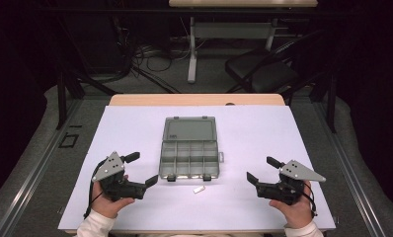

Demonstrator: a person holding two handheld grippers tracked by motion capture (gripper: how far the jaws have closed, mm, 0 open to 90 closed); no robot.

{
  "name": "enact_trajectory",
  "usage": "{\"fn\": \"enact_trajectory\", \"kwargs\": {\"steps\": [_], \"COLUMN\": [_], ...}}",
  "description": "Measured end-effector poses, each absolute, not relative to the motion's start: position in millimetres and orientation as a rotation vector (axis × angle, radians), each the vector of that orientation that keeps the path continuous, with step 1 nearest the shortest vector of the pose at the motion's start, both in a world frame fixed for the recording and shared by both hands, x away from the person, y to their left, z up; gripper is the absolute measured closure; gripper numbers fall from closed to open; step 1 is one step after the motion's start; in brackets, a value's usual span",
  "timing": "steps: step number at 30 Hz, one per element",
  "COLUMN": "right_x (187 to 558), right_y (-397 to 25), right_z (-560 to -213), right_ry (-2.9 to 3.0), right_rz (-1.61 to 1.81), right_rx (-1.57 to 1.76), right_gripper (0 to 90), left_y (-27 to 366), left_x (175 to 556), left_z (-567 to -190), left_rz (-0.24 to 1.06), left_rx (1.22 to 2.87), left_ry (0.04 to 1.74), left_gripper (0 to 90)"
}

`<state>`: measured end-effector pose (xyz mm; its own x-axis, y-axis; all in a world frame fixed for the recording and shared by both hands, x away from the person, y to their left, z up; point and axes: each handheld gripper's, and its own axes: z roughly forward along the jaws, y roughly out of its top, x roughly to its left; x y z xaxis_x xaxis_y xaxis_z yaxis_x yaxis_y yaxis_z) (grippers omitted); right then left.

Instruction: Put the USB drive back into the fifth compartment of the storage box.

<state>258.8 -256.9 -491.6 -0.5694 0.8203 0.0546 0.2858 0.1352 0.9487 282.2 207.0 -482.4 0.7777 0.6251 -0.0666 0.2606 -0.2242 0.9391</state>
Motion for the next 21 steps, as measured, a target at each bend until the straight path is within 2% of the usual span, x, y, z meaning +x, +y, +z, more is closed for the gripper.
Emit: {"fn": "enact_trajectory", "kwargs": {"steps": [21], "right_x": [253], "right_y": [-252], "right_z": [-498], "right_ry": [1.952], "right_rz": [1.410], "right_rx": [1.032], "right_gripper": [14.1], "left_y": [191], "left_x": [279], "left_z": [-478], "left_rz": [0.383], "left_rx": [1.856], "left_ry": [0.672], "left_gripper": [0.7]}}
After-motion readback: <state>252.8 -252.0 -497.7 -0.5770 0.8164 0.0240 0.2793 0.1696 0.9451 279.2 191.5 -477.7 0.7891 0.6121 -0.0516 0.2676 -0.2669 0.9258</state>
